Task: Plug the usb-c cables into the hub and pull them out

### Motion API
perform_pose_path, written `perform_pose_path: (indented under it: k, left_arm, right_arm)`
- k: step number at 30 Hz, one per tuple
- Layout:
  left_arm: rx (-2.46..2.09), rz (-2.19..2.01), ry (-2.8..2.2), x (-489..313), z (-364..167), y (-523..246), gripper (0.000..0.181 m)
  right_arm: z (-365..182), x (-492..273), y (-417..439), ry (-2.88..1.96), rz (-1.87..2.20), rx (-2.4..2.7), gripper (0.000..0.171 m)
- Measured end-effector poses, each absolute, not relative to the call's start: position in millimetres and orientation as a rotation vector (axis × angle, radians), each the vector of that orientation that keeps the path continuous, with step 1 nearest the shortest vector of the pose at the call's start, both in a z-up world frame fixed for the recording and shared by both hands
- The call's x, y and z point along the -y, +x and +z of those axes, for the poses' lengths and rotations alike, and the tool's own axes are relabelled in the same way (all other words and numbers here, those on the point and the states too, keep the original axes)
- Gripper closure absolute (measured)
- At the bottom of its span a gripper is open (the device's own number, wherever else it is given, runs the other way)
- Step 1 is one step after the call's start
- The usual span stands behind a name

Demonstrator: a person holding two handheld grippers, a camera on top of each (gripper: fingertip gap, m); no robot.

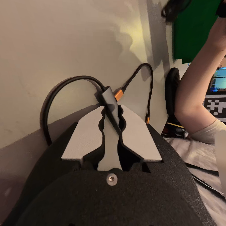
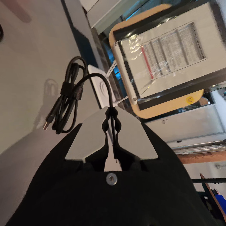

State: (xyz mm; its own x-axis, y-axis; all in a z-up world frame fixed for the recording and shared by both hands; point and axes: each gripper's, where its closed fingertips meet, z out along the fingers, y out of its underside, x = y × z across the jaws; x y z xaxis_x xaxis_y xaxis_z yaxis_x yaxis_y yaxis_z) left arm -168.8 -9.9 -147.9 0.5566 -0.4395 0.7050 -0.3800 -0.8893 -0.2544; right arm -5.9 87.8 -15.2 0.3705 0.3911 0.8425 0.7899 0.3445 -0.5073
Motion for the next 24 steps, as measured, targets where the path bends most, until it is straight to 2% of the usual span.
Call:
perform_pose_path:
  k: [2, 4, 5, 9, 11, 13, 16, 19, 24]
  left_arm:
    - [-0.713, -1.259, -2.624, 4.0, -132.0, -164.8, 0.159]
    - [-0.724, -1.153, -2.547, -6.5, -117.7, -165.9, 0.142]
    - [-0.746, -1.048, -2.506, -13.6, -112.0, -169.1, 0.139]
    - [-0.888, -0.851, -2.109, -28.5, -57.2, -157.9, 0.130]
    - [-0.918, -1.001, -1.895, -13.2, -22.7, -138.7, 0.131]
    - [-0.953, -1.306, -1.694, 16.4, 9.6, -118.8, 0.141]
    - [-0.997, -1.736, -1.371, 57.8, 52.5, -101.7, 0.132]
    - [-1.054, -1.788, -1.232, 77.0, 62.3, -85.3, 0.126]
    - [-1.109, -1.950, -1.116, 106.1, 70.9, -64.9, 0.140]
  right_arm:
    - [1.6, -78.5, -14.5, -1.187, -0.322, 1.202, 0.166]
    - [20.8, -63.3, -27.1, -1.098, -0.217, 1.171, 0.166]
    - [30.7, -55.0, -33.0, -1.060, -0.148, 1.151, 0.166]
    - [78.1, -6.7, -52.4, -0.893, 0.377, 1.034, 0.166]
    - [104.1, 21.6, -52.5, -0.777, 0.695, 0.971, 0.166]
    - [121.7, 46.0, -50.0, -0.676, 0.939, 0.957, 0.166]
    - [137.0, 82.6, -47.9, -0.533, 1.249, 1.006, 0.166]
    - [145.6, 109.8, -46.9, -0.406, 1.426, 1.041, 0.166]
    - [143.9, 128.7, -57.6, -0.366, 1.525, 1.113, 0.166]
